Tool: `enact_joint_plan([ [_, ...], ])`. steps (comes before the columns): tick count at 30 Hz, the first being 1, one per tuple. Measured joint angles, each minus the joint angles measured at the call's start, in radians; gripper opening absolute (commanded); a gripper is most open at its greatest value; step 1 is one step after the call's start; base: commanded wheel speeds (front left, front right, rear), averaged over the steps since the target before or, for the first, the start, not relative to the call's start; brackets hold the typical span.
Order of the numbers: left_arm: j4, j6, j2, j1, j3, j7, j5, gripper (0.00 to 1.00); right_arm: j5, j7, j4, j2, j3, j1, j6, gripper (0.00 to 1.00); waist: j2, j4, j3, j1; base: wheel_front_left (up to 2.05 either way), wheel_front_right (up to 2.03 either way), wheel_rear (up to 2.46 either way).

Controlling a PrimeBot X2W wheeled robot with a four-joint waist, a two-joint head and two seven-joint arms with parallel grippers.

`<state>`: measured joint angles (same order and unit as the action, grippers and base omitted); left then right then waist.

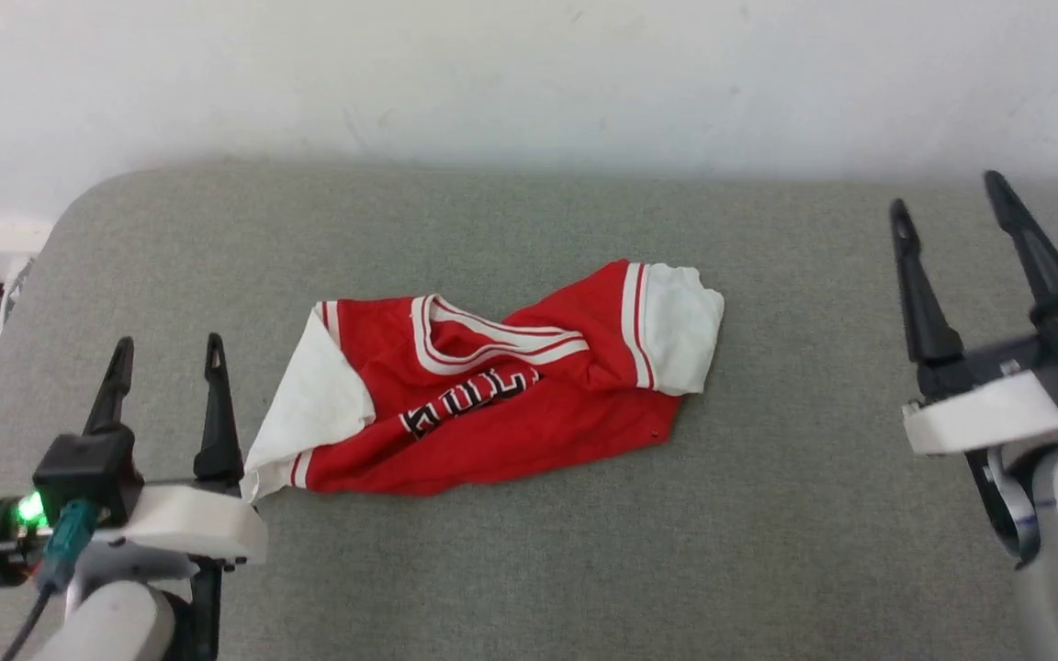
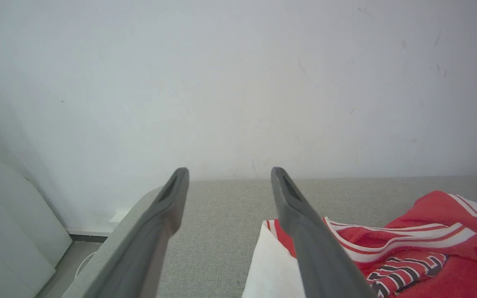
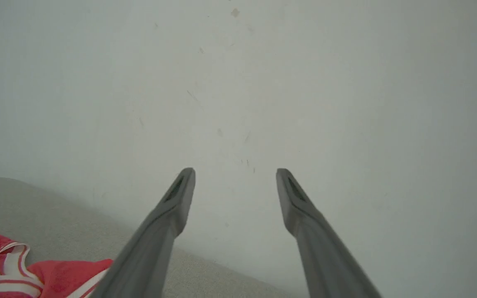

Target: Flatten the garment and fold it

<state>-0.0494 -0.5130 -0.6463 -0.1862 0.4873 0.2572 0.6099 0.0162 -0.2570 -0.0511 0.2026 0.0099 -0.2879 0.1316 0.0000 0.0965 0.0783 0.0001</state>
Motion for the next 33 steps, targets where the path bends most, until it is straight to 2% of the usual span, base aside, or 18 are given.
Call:
enact_joint_plan([
  [3, -0.041, 0.008, 0.078, 0.061, -0.107, 0.000, -0.096, 1.00, -0.023, 0.006, -0.137, 0.078, 0.107, -0.090, 0.000, 1.00, 0.0000, 0.008, 0.016, 0.0000, 0.00, 0.00, 0.00],
  [5, -0.063, 0.021, 0.131, 0.089, -0.176, 0.000, -0.153, 1.00, -0.065, 0.072, -0.225, 0.131, 0.202, -0.160, 0.000, 1.00, 0.0000, 0.013, 0.026, 0.0001, 0.00, 0.00, 0.00],
  [9, -0.085, 0.078, 0.226, 0.130, -0.291, 0.000, -0.239, 1.00, -0.213, 0.281, -0.332, 0.229, 0.429, -0.310, 0.000, 1.00, 0.0000, 0.024, 0.049, 0.0001, 0.00, 0.00, 0.00],
  [14, -0.078, 0.170, 0.328, 0.146, -0.360, 0.000, -0.313, 1.00, -0.465, 0.578, -0.388, 0.340, 0.711, -0.485, 0.000, 1.00, 0.0000, 0.042, 0.081, 0.0001, 0.00, 0.00, 0.00],
  [16, -0.072, 0.204, 0.367, 0.144, -0.383, 0.000, -0.336, 1.00, -0.561, 0.694, -0.408, 0.371, 0.785, -0.545, 0.000, 1.00, 0.0000, 0.052, 0.095, 0.0001, 0.00, 0.00, 0.00],
  [19, -0.062, 0.250, 0.415, 0.142, -0.411, 0.000, -0.372, 1.00, -0.695, 0.834, -0.430, 0.391, 0.866, -0.618, 0.000, 1.00, 0.0000, 0.069, 0.116, 0.0001, 0.00, 0.00, 0.00],
  [22, -0.053, 0.292, 0.460, 0.123, -0.432, 0.000, -0.399, 1.00, -0.783, 0.902, -0.457, 0.391, 0.911, -0.680, 0.000, 1.00, 0.0000, 0.089, 0.140, 0.0000, 0.00, 0.00, 0.00],
  [28, -0.033, 0.367, 0.532, 0.065, -0.466, 0.000, -0.447, 1.00, -0.837, 0.931, -0.548, 0.373, 0.989, -0.757, 0.000, 1.00, 0.0000, 0.131, 0.196, 0.0001, 0.00, 0.00, 0.00],
  [33, -0.018, 0.404, 0.563, 0.045, -0.483, 0.000, -0.475, 1.00, -0.863, 0.906, -0.614, 0.340, 1.066, -0.756, 0.000, 1.00, 0.0000, 0.168, 0.239, 0.0001, 0.00, 0.00, 0.00],
])
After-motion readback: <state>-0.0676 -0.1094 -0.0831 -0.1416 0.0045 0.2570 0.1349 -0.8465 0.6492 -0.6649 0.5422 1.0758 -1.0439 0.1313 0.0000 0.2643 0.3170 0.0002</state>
